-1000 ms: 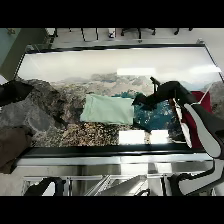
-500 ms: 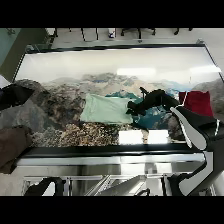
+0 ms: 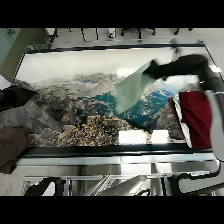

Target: Fold the shirts.

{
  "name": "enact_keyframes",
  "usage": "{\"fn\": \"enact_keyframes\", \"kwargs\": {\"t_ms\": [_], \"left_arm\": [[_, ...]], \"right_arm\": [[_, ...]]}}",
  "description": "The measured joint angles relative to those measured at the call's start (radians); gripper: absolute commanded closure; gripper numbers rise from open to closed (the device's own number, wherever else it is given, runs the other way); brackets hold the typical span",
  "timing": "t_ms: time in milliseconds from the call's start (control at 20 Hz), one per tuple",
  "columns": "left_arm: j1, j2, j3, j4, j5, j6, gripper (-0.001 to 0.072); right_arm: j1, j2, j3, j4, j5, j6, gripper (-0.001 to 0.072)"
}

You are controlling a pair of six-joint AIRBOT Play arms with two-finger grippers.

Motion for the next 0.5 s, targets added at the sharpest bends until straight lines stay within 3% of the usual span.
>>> {"fn": "enact_keyframes", "kwargs": {"t_ms": [500], "left_arm": [[0.000,0.000,0.000,-0.001,0.041,-0.001,0.0694]], "right_arm": [[-0.594,0.095,0.143,-0.013,-0.209,0.098,0.0691]]}}
